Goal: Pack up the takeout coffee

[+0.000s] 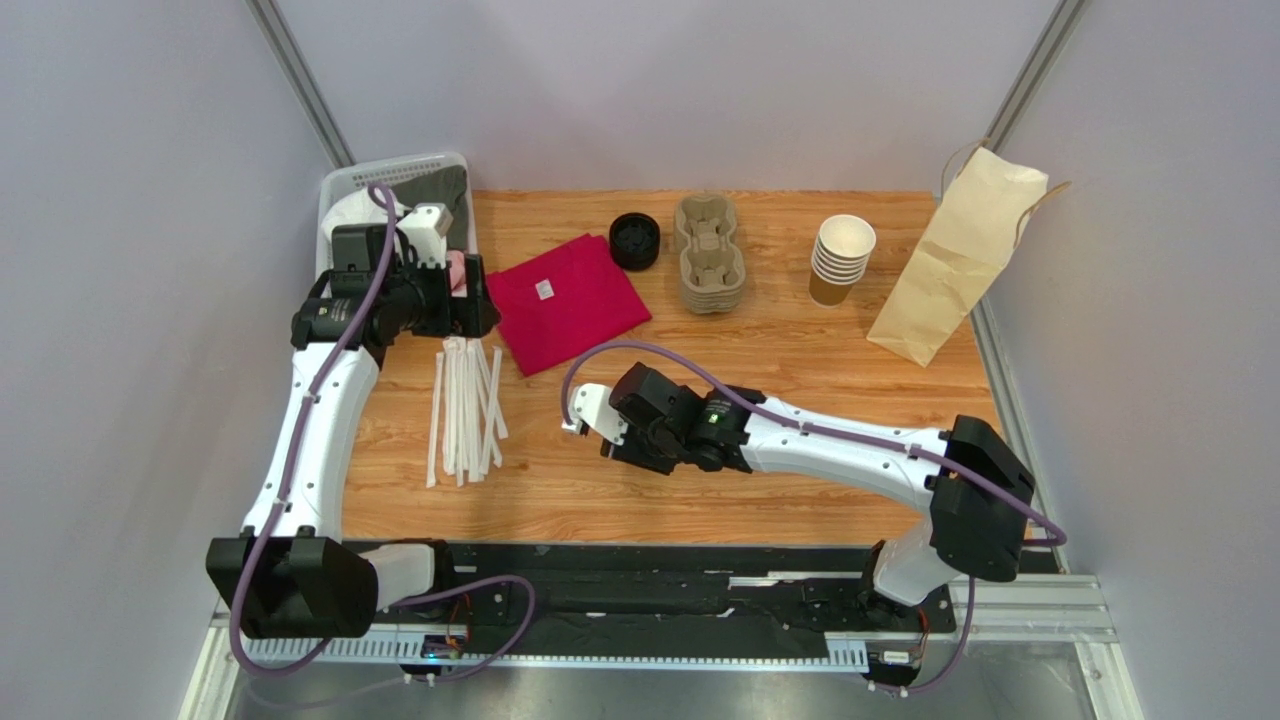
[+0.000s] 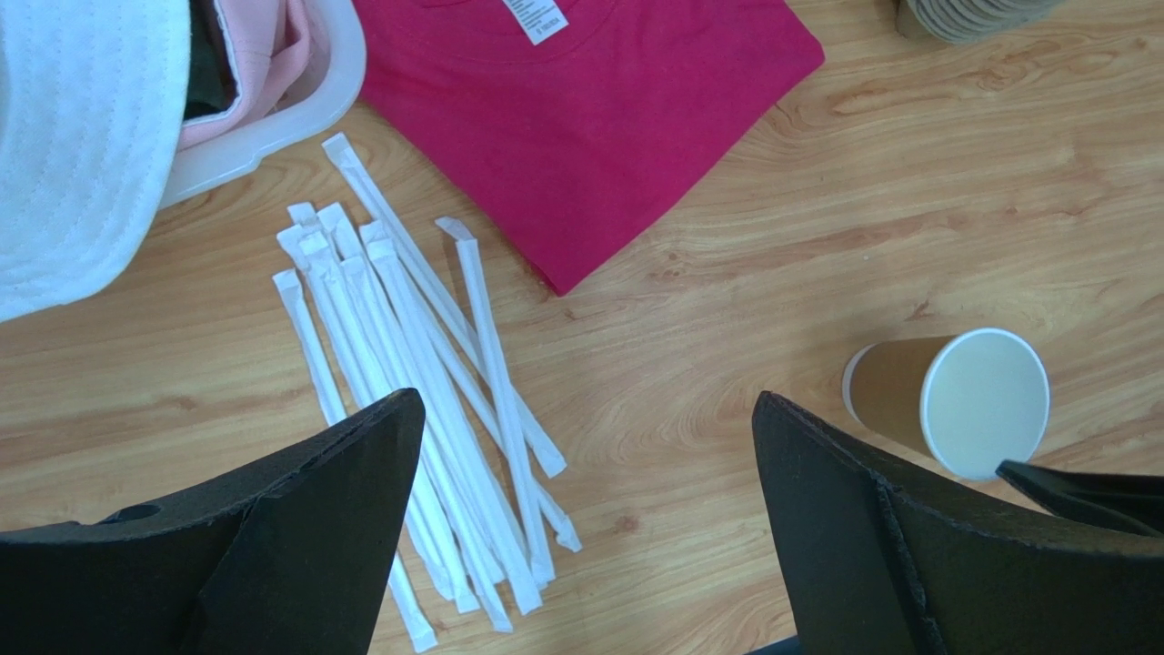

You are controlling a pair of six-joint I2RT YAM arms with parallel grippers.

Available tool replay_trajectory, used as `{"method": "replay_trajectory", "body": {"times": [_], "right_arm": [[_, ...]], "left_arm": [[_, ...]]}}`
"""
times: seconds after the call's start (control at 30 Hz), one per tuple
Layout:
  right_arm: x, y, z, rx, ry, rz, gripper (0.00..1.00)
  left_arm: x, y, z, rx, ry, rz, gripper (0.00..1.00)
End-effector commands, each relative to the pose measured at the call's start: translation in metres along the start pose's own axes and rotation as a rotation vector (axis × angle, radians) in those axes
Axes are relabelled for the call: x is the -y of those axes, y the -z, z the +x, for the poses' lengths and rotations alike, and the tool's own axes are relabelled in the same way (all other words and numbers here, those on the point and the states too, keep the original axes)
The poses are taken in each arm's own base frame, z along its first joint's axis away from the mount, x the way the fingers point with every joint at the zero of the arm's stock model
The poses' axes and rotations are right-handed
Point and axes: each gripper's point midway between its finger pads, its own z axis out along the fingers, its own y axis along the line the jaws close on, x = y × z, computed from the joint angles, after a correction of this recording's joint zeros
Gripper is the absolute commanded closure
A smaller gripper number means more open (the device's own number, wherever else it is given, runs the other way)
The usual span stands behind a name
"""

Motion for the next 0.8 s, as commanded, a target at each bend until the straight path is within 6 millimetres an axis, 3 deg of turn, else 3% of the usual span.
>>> {"method": "replay_trajectory", "body": {"times": [0.0, 0.2, 0.27, 0.3, 0.33, 0.37, 0.4, 0.43, 0.47, 0.5, 0.53, 0.57, 0.6, 0.77], "right_arm": [[0.003, 0.015, -0.023, 0.072, -0.011, -0.005, 0.54], [0.014, 0.071, -0.061, 0.206, 0.003, -0.023, 0.27], [0.031, 0.083, -0.063, 0.211, -0.003, 0.007, 0.17], [0.039, 0.088, -0.065, 0.212, -0.009, 0.027, 0.13], [0.059, 0.098, -0.071, 0.230, -0.035, 0.068, 0.05], [0.068, 0.104, -0.069, 0.229, -0.055, 0.085, 0.02], [0.076, 0.112, -0.071, 0.250, -0.079, 0.089, 0.01], [0.102, 0.121, -0.067, 0.256, -0.133, 0.140, 0.00], [0.108, 0.124, -0.064, 0.265, -0.176, 0.125, 0.00], [0.130, 0.132, -0.052, 0.270, -0.240, 0.155, 0.00], [0.139, 0.135, -0.045, 0.269, -0.277, 0.168, 0.00], [0.147, 0.139, -0.038, 0.271, -0.312, 0.181, 0.00], [0.160, 0.151, -0.026, 0.287, -0.363, 0.211, 0.00], [0.172, 0.162, 0.010, 0.263, -0.433, 0.283, 0.00]], "left_arm": [[0.005, -0.001, -0.020, 0.047, -0.013, 0.035, 0.01], [0.015, -0.003, -0.057, 0.098, -0.048, 0.097, 0.01], [0.022, -0.002, -0.078, 0.135, -0.058, 0.123, 0.01], [0.022, -0.013, -0.083, 0.127, -0.051, 0.130, 0.01], [0.022, -0.017, -0.090, 0.132, -0.044, 0.133, 0.01], [0.035, -0.017, -0.106, 0.157, -0.066, 0.154, 0.01], [0.034, -0.035, -0.110, 0.136, -0.059, 0.156, 0.01], [0.044, -0.044, -0.115, 0.131, -0.069, 0.173, 0.01], [0.048, -0.044, -0.136, 0.170, -0.087, 0.161, 0.01], [0.047, -0.067, -0.135, 0.136, -0.083, 0.159, 0.01], [0.051, -0.075, -0.142, 0.139, -0.091, 0.156, 0.01], [0.062, -0.075, -0.161, 0.179, -0.119, 0.153, 0.01], [0.060, -0.098, -0.157, 0.146, -0.112, 0.142, 0.01], [0.075, -0.145, -0.178, 0.162, -0.145, 0.108, 0.03]]}}
